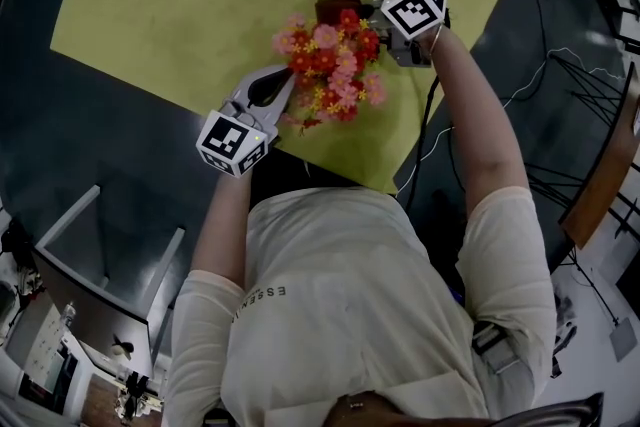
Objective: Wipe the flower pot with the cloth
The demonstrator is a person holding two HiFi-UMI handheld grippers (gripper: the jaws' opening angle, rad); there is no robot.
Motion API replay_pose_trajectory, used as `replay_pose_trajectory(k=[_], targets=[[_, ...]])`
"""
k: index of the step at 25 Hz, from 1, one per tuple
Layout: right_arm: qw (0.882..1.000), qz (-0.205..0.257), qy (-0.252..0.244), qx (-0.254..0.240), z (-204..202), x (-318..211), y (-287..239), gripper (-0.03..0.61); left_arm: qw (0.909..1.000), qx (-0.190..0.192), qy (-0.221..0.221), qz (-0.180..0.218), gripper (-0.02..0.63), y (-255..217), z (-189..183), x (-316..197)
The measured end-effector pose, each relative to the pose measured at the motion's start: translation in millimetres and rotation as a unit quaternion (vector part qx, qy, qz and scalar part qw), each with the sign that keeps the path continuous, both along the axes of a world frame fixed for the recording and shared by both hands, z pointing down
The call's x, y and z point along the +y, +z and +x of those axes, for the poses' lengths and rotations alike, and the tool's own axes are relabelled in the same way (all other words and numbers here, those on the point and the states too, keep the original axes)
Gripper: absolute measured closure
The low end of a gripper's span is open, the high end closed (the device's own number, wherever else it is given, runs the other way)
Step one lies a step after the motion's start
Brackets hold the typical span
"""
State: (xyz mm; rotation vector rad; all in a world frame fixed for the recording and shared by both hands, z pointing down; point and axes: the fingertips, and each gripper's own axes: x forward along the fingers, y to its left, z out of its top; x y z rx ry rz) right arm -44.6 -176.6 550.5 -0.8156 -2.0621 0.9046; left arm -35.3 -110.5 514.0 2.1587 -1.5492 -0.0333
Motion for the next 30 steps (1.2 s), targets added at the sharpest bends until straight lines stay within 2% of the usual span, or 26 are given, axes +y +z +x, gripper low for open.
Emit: replay_pose_trajectory(k=[8, 11, 14, 16, 19, 22, 26, 30], targets=[[0.999, -0.003, 0.053, -0.012, 49.1, -5.8, -0.3, 0.532, 0.9999, 0.009, -0.012, 0.003, 0.597, -0.3, -2.5, 0.5], [0.996, 0.008, 0.087, -0.024, 63.6, -3.5, -0.7, 0.532, 0.9993, 0.029, -0.022, -0.004, 0.597, -0.6, -4.4, 1.1], [0.988, 0.046, 0.143, -0.038, 72.7, -10.3, -2.1, 0.532, 0.9986, 0.039, -0.037, 0.000, 0.597, -5.2, -10.1, -0.7], [0.974, 0.097, 0.199, -0.048, 78.5, -21.4, -8.1, 0.532, 0.9988, 0.025, -0.040, 0.010, 0.597, -11.7, -16.1, -0.5], [0.938, 0.183, 0.291, -0.050, 90.8, -39.4, -27.2, 0.532, 0.9990, -0.008, -0.038, 0.024, 0.597, -26.0, -28.3, -0.4], [0.889, 0.251, 0.381, -0.028, 108.6, -50.5, -52.5, 0.532, 0.9975, -0.025, -0.050, 0.042, 0.597, -45.1, -43.6, -2.2], [0.820, 0.293, 0.490, 0.043, 133.2, -46.6, -72.1, 0.532, 0.9952, -0.007, -0.068, 0.070, 0.597, -76.2, -70.5, -3.7], [0.755, 0.319, 0.569, 0.066, 135.4, -18.5, -95.0, 0.532, 0.9979, -0.002, -0.032, 0.056, 0.597, -88.4, -101.5, -11.2]])
